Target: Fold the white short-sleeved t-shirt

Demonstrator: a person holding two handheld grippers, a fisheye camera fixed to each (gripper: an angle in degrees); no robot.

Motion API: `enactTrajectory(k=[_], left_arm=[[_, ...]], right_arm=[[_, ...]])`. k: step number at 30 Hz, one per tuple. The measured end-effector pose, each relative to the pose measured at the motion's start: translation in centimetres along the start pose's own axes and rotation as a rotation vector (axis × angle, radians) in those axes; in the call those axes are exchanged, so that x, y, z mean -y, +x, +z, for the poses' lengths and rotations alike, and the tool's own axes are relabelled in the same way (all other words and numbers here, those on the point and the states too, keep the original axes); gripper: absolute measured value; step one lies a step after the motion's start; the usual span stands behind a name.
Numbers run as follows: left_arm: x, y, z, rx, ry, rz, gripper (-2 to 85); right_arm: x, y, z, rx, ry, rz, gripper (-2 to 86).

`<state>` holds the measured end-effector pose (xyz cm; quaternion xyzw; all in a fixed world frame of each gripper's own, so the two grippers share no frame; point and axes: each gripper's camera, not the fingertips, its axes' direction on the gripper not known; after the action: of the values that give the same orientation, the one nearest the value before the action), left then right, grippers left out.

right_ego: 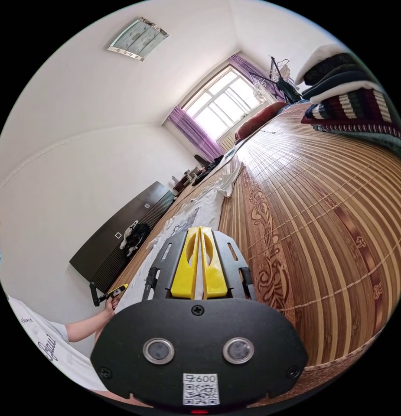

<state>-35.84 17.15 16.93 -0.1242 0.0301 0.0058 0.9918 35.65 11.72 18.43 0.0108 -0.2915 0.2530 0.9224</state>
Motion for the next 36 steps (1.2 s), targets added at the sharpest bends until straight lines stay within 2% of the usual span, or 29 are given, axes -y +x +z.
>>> enactTrajectory(k=[30, 32, 34, 35, 36], left_arm=[[5.2, 3.3, 0.5, 0.025, -0.04, 0.012, 0.8], [6.3, 5.2, -0.6, 0.058, -0.002, 0.112, 0.8], [6.9, 10.5, -3.4, 0.108, 0.185, 0.348, 0.8], [7.1, 12.1, -3.7, 0.111, 0.191, 0.417, 0.8], [7.6, 15.2, -3.7, 0.097, 0.159, 0.577, 0.8]], right_arm=[[7.1, 0.3, 1.1, -0.002, -0.032, 0.016, -0.8], [8.8, 0.0, 2.7, -0.009, -0.108, 0.005, -0.8], [10.5, -1.3, 4.7, 0.014, -0.226, -0.065, -0.8], [11.4, -2.7, 6.2, 0.033, -0.3, -0.14, -0.9], [11.8, -3.5, 7.0, 0.041, -0.33, -0.176, -0.9]])
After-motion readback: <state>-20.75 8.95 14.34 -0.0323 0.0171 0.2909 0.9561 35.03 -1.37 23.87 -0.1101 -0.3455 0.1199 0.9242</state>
